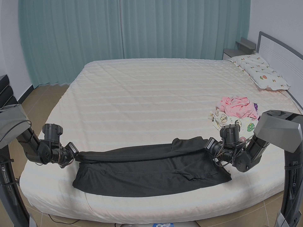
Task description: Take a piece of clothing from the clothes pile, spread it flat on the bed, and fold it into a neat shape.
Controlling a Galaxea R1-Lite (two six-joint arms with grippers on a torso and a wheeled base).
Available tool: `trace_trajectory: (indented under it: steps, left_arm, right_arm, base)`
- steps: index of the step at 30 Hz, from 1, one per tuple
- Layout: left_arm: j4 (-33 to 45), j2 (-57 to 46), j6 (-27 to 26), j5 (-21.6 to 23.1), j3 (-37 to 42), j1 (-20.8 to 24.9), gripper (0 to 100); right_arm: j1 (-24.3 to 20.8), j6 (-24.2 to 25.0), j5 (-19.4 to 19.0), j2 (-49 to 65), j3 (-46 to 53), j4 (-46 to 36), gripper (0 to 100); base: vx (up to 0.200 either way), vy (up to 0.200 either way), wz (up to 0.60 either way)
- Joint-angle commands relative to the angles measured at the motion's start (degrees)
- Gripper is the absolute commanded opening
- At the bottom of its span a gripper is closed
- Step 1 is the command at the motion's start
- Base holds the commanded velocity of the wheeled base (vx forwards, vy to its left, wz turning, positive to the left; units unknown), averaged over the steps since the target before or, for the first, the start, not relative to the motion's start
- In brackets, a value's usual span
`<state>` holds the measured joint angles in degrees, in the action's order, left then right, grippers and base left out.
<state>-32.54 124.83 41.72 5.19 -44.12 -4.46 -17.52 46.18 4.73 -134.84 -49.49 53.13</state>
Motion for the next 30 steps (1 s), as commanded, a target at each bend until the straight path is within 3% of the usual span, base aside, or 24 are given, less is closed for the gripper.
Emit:
trace_trajectory:
  steps: [1, 15, 30]
  left_arm:
    - [0.02, 1.29, -0.06, -0.01, 1.23, 0.07, 0]
    - [0.02, 3.4, -3.31, 0.08, 4.13, 0.16, 0]
    - [0.19, 2.35, -3.31, -0.1, 3.34, 0.07, 0]
  right_arm:
    - [-0.32, -0.56, 0.02, -1.74, 0.36, -0.13, 0]
    - [-0.5, -4.78, 0.02, -3.32, 1.15, -1.27, 0]
    - [1.08, -8.12, 0.54, -1.65, 3.0, -0.66, 0]
  base:
    - [0.0, 0.0, 0.0]
    - [0.0, 0.0, 0.0]
    - [0.0, 0.0, 0.0]
